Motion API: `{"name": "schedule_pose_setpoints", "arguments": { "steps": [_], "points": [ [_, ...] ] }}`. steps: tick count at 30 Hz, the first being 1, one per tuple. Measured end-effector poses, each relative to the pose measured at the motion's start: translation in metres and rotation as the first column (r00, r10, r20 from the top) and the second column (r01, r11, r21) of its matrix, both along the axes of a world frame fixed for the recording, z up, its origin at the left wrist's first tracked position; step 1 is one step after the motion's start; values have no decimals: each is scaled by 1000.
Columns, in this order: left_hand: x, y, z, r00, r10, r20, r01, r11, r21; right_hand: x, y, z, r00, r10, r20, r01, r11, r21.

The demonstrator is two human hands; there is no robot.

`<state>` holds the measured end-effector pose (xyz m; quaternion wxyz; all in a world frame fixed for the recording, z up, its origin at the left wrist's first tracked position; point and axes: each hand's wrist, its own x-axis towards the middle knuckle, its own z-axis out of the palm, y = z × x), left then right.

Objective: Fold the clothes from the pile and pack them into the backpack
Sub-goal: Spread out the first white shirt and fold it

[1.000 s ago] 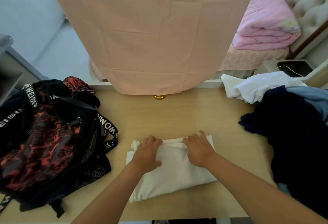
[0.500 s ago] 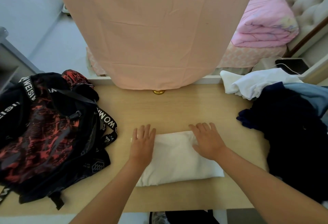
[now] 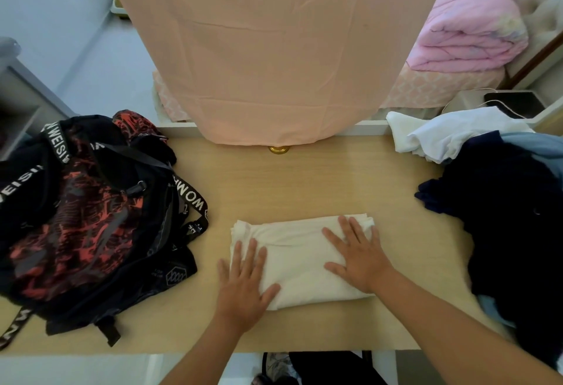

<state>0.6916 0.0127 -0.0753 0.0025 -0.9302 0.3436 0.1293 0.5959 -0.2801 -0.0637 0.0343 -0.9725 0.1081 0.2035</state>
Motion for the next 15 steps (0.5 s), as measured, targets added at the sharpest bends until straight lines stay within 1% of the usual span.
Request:
{"name": "schedule_pose_setpoints", "arguments": {
  "steps": [1, 2, 3, 5, 6, 7, 8, 9, 11, 13, 14, 15],
  "points": [
    [-2, 4, 0, 1000, -2, 25, 3, 1000, -31, 5, 0, 4, 1000, 21, -6, -21, 1000, 1],
    [-5, 7, -1, 998, -41, 48, 44, 997, -67, 9, -1, 6, 998, 54, -18, -53, 999, 7],
    [-6, 11, -2, 988, -131, 77, 138, 986, -95, 13, -2, 11, 996, 90, -29, -90, 996, 4],
    [-3, 17, -3, 916, -385, 116, 397, 912, -103, 19, -2, 13, 982, 189, -12, -189, 982, 6],
    [4, 19, -2, 871, -477, 121, 487, 870, -73, 21, -3, 12, 973, 228, 15, -228, 974, 4],
    [14, 20, -4, 843, -521, 135, 530, 848, -33, 21, -3, 13, 973, 231, 10, -231, 973, 3],
    [26, 20, -5, 842, -517, 155, 523, 853, 5, 21, -4, 12, 978, 205, -23, -205, 979, 19],
    [37, 19, -5, 866, -468, 176, 471, 882, 28, 20, -4, 14, 985, 164, -44, -162, 986, 39],
    [59, 20, 1, 938, -282, 203, 275, 960, 62, 21, -4, 15, 994, 90, -66, -88, 996, 24],
    [74, 19, 14, 971, -116, 211, 92, 989, 118, 21, 0, 15, 996, 18, -90, -15, 999, 31],
    [77, 16, 21, 975, -80, 206, 53, 990, 132, 21, 6, 16, 995, -21, -93, 25, 999, 45],
    [76, 10, 27, 974, -76, 214, 53, 992, 113, 21, 13, 17, 994, -58, -89, 63, 996, 61]
  ]
}}
